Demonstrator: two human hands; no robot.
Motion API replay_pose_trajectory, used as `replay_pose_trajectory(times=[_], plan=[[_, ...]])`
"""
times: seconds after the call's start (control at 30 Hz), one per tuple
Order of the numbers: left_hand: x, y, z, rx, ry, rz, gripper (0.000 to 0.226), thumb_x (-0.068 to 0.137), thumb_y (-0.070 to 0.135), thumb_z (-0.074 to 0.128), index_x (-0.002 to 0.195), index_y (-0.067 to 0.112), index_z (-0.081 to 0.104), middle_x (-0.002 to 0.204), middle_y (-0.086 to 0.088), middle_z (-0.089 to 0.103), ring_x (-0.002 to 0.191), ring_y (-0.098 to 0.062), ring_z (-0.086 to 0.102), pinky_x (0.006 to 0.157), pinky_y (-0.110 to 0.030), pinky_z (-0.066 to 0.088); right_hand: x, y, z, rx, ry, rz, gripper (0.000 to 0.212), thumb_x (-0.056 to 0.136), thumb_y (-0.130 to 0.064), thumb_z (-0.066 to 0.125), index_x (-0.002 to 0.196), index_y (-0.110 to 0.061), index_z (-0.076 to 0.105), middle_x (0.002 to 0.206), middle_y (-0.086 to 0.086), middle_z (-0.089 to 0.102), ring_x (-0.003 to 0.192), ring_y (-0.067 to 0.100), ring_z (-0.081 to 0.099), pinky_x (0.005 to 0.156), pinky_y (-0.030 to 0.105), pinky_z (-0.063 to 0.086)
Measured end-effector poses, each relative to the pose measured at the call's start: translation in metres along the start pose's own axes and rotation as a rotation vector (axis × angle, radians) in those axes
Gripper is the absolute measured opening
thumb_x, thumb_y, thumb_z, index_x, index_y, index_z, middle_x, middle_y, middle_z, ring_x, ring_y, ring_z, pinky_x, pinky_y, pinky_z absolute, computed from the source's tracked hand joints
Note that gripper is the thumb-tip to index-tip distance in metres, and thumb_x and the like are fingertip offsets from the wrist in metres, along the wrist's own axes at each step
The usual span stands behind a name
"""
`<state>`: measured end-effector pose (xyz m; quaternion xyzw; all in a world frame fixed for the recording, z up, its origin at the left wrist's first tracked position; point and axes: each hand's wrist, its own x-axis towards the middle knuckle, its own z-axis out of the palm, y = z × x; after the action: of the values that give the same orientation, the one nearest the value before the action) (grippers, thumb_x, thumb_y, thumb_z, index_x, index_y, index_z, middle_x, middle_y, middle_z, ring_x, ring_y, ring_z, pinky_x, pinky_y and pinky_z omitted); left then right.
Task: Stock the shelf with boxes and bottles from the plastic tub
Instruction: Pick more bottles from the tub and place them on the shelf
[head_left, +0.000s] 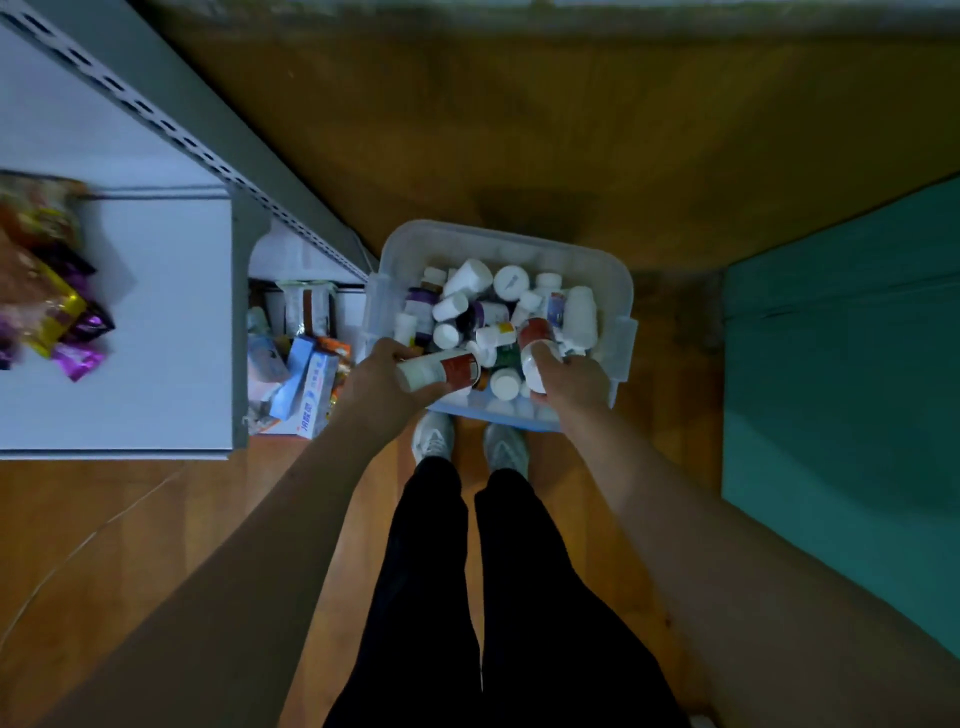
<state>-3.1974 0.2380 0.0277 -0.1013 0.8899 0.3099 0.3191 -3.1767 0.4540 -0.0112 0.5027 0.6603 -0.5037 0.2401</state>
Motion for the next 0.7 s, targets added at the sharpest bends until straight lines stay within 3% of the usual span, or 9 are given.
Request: replay_pose_trajectory(times=[0.07,0.13,0.23,0.33,0.4,0.47,0.57,0.63,0.7], plan=[[-0.018,0.013,-0.015,-0.045,0.039,0.007,0.053,0.075,0.04,0.084,0.111,0.018,0.051,0.107,-0.006,0.061,0.098,-0.025,0.06,0.079,-0.04,0.053,-0.024,-0.006,-0.026,-0.168,0.021,-0.208,0.037,0.093,-0.043,0.062,0.106,-0.009,0.066,0.095,0.006,0.065,0.096,0.026,0.063,0.067,0.027,0.045],[-0.039,0.028,-0.034,-0.114,0.088,0.029,0.052,0.075,0.039,0.084,0.111,0.019,0.053,0.106,-0.003,0.06,0.097,-0.024,0.06,0.078,-0.04,0.054,-0.049,-0.023,-0.051,-0.179,0.009,-0.319,0.031,0.093,-0.037,0.064,0.113,-0.014,0.064,0.094,-0.001,0.059,0.091,0.018,0.057,0.063,0.025,0.037],[-0.076,0.054,-0.062,-0.245,0.203,0.062,0.052,0.076,0.037,0.083,0.115,0.02,0.054,0.104,0.001,0.058,0.092,-0.019,0.059,0.066,-0.022,0.048,-0.089,-0.06,-0.08,-0.097,0.023,-0.426,0.038,0.09,-0.035,0.068,0.123,-0.017,0.062,0.109,-0.002,0.06,0.097,0.016,0.055,0.08,0.03,0.045],[-0.116,0.075,-0.092,-0.399,0.325,0.097,0.056,0.076,0.038,0.083,0.12,0.019,0.053,0.105,0.006,0.06,0.09,-0.01,0.062,0.06,-0.009,0.044,-0.135,-0.096,-0.101,0.028,-0.012,-0.537,0.033,0.084,-0.036,0.071,0.113,-0.022,0.064,0.112,0.002,0.066,0.098,0.019,0.065,0.085,0.044,0.057],[-0.144,0.086,-0.116,-0.507,0.388,0.135,0.061,0.072,0.044,0.083,0.12,0.021,0.054,0.107,0.005,0.065,0.091,-0.008,0.065,0.07,-0.017,0.054,-0.17,-0.119,-0.111,0.08,-0.053,-0.642,0.026,0.085,-0.034,0.071,0.108,-0.025,0.062,0.108,0.001,0.067,0.096,0.018,0.066,0.081,0.045,0.059],[-0.174,0.098,-0.142,-0.67,0.414,0.168,0.071,0.064,0.054,0.081,0.121,0.022,0.053,0.109,0.003,0.069,0.093,-0.011,0.069,0.079,-0.032,0.059,-0.208,-0.139,-0.119,0.105,-0.101,-0.744,0.022,0.089,-0.031,0.068,0.109,-0.03,0.059,0.11,-0.003,0.065,0.1,0.015,0.064,0.08,0.038,0.056],[-0.222,0.11,-0.183,-0.857,0.395,0.273,0.072,0.064,0.051,0.078,0.124,0.019,0.055,0.109,0.001,0.073,0.098,-0.011,0.071,0.081,-0.028,0.058,-0.267,-0.159,-0.124,0.197,-0.213,-0.836,0.012,0.088,-0.039,0.067,0.1,-0.04,0.062,0.108,-0.011,0.065,0.108,0.014,0.063,0.093,0.039,0.052],[-0.254,0.108,-0.211,-0.908,0.392,0.365,0.06,0.07,0.046,0.078,0.121,0.019,0.061,0.106,0.001,0.075,0.1,-0.014,0.071,0.084,-0.029,0.057,-0.312,-0.169,-0.117,0.296,-0.286,-0.875,0.02,0.079,-0.053,0.07,0.097,-0.044,0.066,0.109,-0.009,0.068,0.111,0.016,0.063,0.101,0.044,0.049],[-0.285,0.099,-0.237,-0.938,0.418,0.449,0.044,0.078,0.043,0.074,0.112,0.017,0.067,0.101,0.002,0.076,0.097,-0.012,0.071,0.085,-0.028,0.057,-0.354,-0.176,-0.102,0.371,-0.356,-0.917,0.041,0.07,-0.066,0.073,0.1,-0.038,0.07,0.106,-0.006,0.073,0.108,0.017,0.066,0.102,0.046,0.048]])
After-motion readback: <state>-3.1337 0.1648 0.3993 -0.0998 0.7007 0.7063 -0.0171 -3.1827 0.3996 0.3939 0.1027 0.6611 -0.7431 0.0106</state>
